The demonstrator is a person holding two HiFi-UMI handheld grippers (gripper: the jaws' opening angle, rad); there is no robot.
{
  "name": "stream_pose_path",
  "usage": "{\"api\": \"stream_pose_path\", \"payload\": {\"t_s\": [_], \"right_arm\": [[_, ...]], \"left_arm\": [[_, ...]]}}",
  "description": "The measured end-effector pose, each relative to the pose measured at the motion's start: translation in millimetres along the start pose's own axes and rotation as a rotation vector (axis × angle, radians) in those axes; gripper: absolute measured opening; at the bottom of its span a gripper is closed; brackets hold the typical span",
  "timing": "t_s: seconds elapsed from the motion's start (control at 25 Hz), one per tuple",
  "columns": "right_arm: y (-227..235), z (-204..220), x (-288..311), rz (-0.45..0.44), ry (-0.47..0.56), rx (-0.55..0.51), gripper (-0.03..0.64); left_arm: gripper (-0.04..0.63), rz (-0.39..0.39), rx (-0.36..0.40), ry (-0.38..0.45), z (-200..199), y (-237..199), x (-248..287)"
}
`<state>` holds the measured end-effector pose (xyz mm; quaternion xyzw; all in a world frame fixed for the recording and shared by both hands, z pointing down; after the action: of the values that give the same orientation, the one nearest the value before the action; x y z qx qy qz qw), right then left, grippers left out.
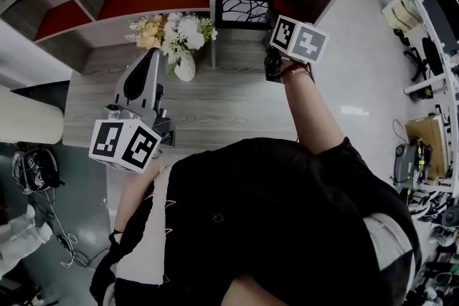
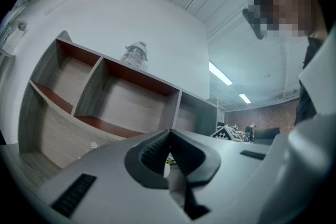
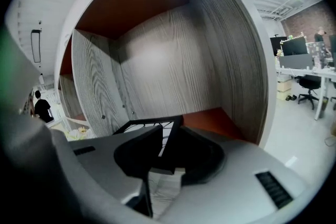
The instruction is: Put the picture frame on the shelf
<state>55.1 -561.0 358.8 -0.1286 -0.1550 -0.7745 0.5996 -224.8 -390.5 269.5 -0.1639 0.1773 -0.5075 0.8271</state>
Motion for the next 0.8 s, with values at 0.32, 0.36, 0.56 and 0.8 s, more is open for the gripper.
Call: {"api": "stream_pose_path", "payload": {"t_s": [0.32, 0.36, 0.56, 0.8], "right_arm": [[-25.8, -3.1, -26.4, -0.158, 0.003, -0.029, 0.143], [-29.9, -0.2, -30.9, -0.175, -0.004, -0.042, 0.143], [-38.8, 16.0, -60.5, -0.197, 0.002, -0.041, 0.057], [-53.4, 32.3, -102.0, -0.218, 0.062, 0.007, 0.005]], "left_arm": [[0.011, 0.043, -0.009, -0.023, 2.2, 3.5, 4.9], [0.011, 0.052, -0.013, -0.026, 3.1, 4.7, 6.1], [0.011, 0.108, -0.012, -0.057, 11.2, 17.4, 10.4], [0.011, 0.159, 0.0, -0.089, 26.0, 32.4, 6.7]]}}
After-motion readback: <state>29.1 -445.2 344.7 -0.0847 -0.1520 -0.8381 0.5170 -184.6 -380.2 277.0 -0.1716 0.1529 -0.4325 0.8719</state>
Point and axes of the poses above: the fingertips, and each gripper's own axes: x forward along the fingers, y to its right, z out of its underside, the point moved 3 cm from there along -x, backward along the fingers, and after that the axes turned 12 degrees about -x, right-handed, at the moved point
